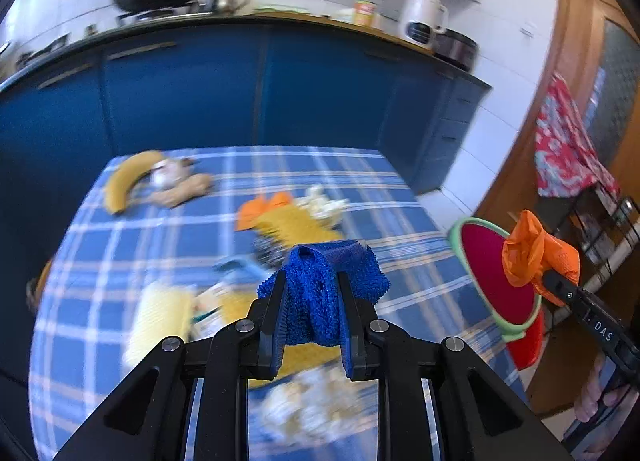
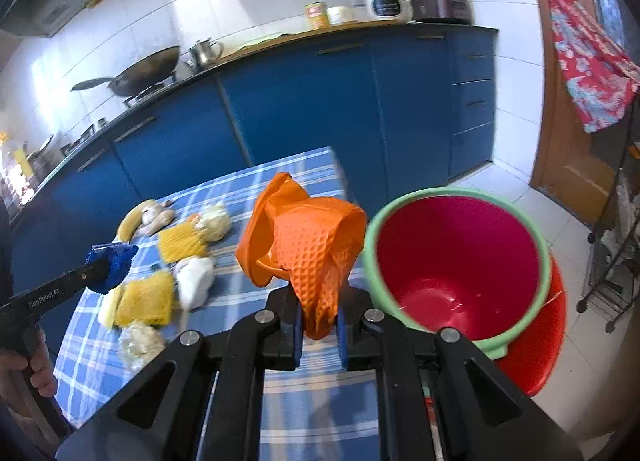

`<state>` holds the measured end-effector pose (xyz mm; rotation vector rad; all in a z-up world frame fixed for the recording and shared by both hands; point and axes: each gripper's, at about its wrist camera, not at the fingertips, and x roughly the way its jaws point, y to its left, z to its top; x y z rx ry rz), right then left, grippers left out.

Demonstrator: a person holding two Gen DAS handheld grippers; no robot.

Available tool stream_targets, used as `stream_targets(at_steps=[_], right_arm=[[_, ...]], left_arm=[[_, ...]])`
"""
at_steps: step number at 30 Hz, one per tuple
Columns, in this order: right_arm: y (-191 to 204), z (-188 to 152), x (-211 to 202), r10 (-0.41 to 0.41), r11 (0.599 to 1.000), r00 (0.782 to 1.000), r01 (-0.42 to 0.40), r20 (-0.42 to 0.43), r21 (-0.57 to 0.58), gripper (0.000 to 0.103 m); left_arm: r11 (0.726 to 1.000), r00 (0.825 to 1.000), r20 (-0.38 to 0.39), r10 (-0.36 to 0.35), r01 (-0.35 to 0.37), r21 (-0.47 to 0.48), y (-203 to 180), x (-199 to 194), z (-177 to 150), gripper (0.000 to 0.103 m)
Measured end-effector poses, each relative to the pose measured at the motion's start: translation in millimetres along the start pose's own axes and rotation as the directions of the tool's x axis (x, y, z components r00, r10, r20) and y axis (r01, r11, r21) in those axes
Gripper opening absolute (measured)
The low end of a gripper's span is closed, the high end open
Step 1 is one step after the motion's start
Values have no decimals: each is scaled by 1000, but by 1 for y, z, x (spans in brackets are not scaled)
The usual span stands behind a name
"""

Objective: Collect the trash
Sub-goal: 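Carry the orange glove and blue cloth over the red bucket with both tools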

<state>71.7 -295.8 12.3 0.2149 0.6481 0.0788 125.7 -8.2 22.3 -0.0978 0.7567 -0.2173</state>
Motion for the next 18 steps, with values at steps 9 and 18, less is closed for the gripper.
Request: stream_targets(at_steps=[9, 18], right_arm=[[-58, 7, 3, -84, 994, 996, 84, 2, 76, 16], [-117, -2, 18, -141, 976, 989, 146, -44, 160, 16]], left_arm=[[983, 994, -42, -97, 102, 152, -99, 43, 20, 22], [948, 980, -132, -150, 181, 262, -180, 95, 22, 22]])
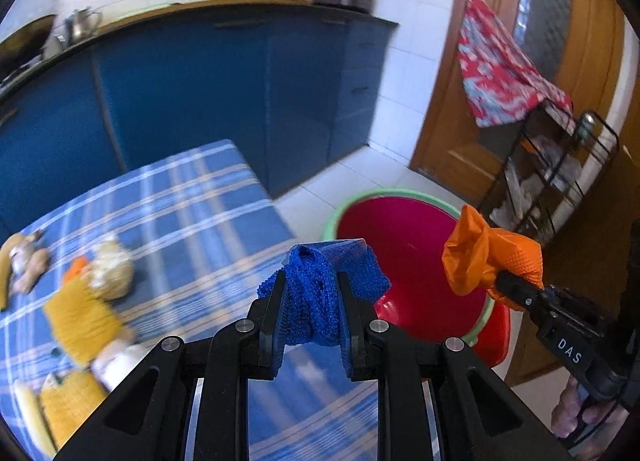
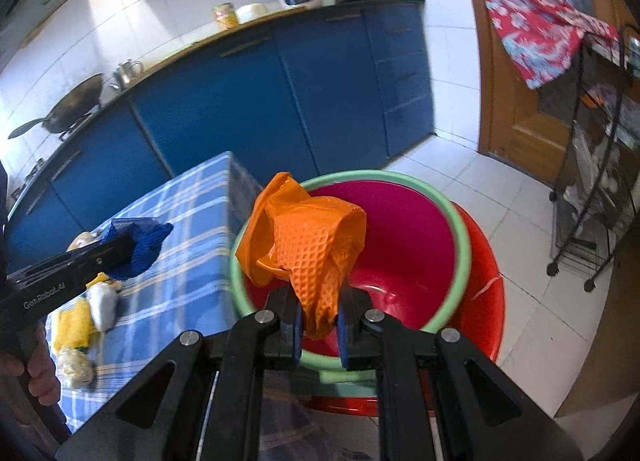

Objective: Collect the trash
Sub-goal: 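Carry the orange glove and blue cloth over the red bucket with both tools, then open the left tool and right tool to drop both items into the bucket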

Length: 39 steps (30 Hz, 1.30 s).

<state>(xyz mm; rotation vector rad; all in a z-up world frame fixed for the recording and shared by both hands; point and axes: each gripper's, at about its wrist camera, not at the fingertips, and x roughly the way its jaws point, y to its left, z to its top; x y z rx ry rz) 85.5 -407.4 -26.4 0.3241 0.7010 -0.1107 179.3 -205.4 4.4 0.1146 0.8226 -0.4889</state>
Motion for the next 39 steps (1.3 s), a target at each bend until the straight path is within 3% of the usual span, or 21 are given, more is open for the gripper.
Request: stream_targets(at_steps=[11, 16, 18, 21, 27, 33, 39], right_arm=[[-33, -4, 12, -42, 998, 999, 44, -25, 48, 16], [-39, -3, 21, -55, 997, 998, 57, -42, 58, 17], [-40, -3, 23, -57, 996, 997, 60, -46, 60, 18], [-39, -2, 27, -57, 996, 997, 60, -51, 63, 19], [-40, -4, 33, -45, 995, 997, 50, -59, 81, 23], [-34, -4, 30, -38, 997, 999, 41, -38, 64, 45], [-30, -4, 21, -25, 998, 999, 27, -19, 64, 48]], left_arm=[[998, 995, -89, -47, 51, 48, -38, 63, 4, 23], [998, 992, -113, -50, 55, 44, -41, 77, 7, 34], [998, 993, -108, -47, 52, 43, -42, 78, 8, 46], [998, 994, -98, -42, 47, 47, -42, 76, 8, 51], [999, 996, -85, -33, 35, 24, -35, 67, 9, 51], [1000, 998, -65, -14, 14, -5, -24, 53, 5, 51], [999, 999, -45, -1, -1, -40, -12, 36, 2, 51]])
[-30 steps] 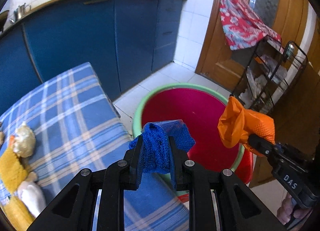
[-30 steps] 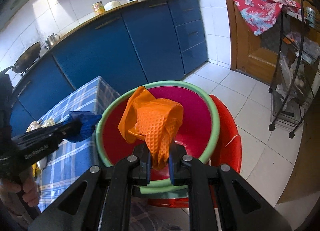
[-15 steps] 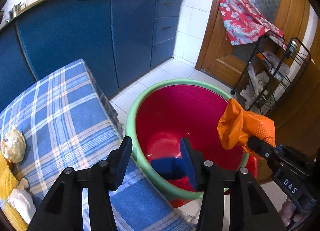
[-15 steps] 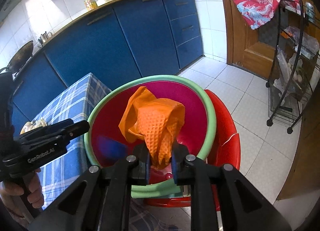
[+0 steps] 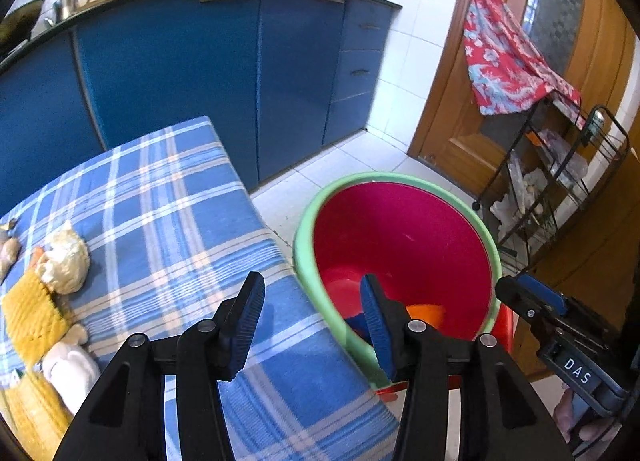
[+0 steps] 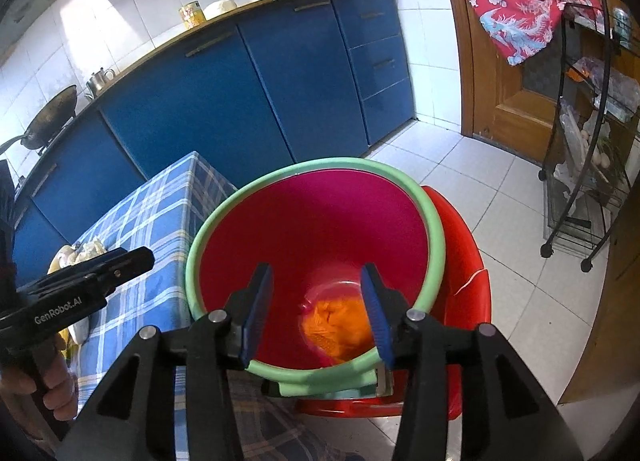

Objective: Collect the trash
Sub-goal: 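Open the left tool and right tool to drop both items into the bucket, then move both tools back over the table toward the remaining trash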

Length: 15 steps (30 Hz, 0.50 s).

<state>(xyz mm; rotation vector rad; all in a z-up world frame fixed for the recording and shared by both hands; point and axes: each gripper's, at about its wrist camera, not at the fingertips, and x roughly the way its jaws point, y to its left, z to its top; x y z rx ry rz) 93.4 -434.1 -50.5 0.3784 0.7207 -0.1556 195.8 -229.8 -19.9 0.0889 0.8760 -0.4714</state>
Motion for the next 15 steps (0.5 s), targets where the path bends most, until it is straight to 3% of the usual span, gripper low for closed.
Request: stream_targets(at_steps=[15], right_arm=[[46, -10, -52, 86, 994, 996, -84, 33, -65, 49]], left_arm=[[996, 996, 71, 55, -50, -71, 35, -72, -25, 51]])
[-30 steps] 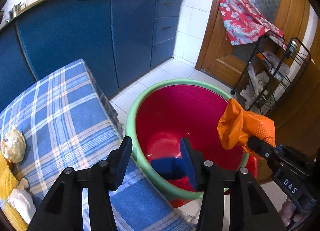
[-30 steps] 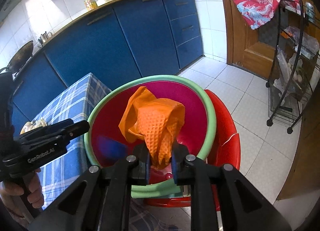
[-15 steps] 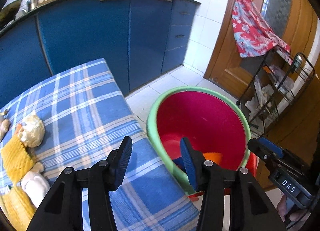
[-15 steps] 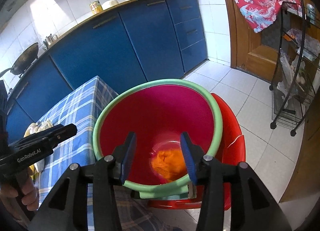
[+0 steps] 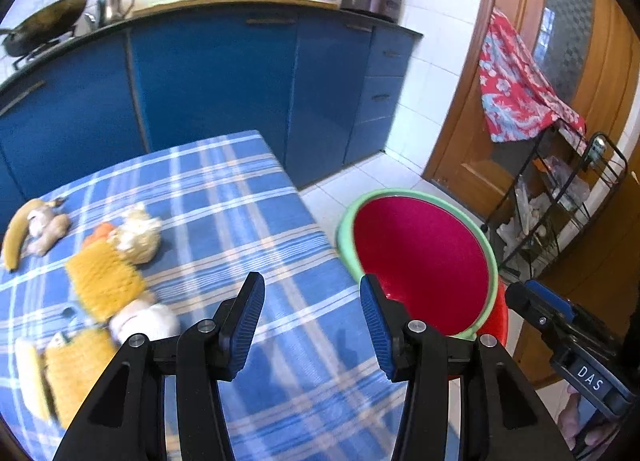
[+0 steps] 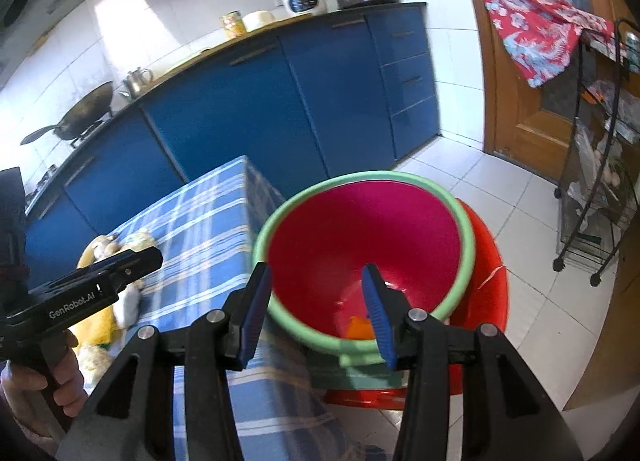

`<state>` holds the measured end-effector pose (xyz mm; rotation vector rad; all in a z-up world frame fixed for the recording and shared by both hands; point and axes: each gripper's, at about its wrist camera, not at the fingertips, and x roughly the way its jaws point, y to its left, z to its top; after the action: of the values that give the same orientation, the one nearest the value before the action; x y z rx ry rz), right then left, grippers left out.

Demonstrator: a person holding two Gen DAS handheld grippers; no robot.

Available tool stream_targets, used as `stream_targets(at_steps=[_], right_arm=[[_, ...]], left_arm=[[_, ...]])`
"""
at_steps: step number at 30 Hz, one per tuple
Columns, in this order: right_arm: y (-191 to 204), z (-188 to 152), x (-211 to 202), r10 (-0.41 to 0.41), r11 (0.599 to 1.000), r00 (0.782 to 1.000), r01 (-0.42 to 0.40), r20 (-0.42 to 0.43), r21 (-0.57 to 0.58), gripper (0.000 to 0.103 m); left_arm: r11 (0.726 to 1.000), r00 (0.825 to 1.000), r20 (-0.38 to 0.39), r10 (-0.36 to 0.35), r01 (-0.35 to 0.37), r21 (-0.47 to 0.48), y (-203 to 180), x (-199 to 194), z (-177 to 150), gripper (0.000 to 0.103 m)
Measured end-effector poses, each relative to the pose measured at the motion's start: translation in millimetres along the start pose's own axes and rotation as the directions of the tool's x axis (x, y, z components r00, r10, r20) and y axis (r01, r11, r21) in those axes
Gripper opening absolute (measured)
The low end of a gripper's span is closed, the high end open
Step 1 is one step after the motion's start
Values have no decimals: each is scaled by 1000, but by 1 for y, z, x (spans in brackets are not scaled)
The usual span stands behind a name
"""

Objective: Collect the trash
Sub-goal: 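Move both tools back over the table toward the remaining trash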

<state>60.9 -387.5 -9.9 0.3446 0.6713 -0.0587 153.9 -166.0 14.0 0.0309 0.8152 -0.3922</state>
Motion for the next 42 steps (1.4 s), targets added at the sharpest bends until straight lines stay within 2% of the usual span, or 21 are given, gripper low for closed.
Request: stream_targets(at_steps=[9, 16, 25, 37, 42], right_arm=[[55, -8, -6, 100, 993, 995, -102, -28, -67, 49], [94, -17, 2, 149, 982, 986, -156, -71, -108, 49], [139, -28, 16, 191, 964, 974, -210, -122, -166, 49], [181, -42, 43, 197, 949, 962, -235, -187, -210, 49], [193, -46, 55, 201, 946, 956, -246, -215, -212, 49]], left_arm=[[994, 997, 24, 70, -67, -88, 50, -41, -19, 51], [977, 990, 32, 139, -132, -171, 97, -65, -37, 51], [941, 977, 20, 214, -201, -274, 158, -84, -60, 51], [890, 954, -31, 299, -291, -351, 215, -90, -89, 51], [867, 952, -57, 301, -298, -399, 236, -84, -99, 51]])
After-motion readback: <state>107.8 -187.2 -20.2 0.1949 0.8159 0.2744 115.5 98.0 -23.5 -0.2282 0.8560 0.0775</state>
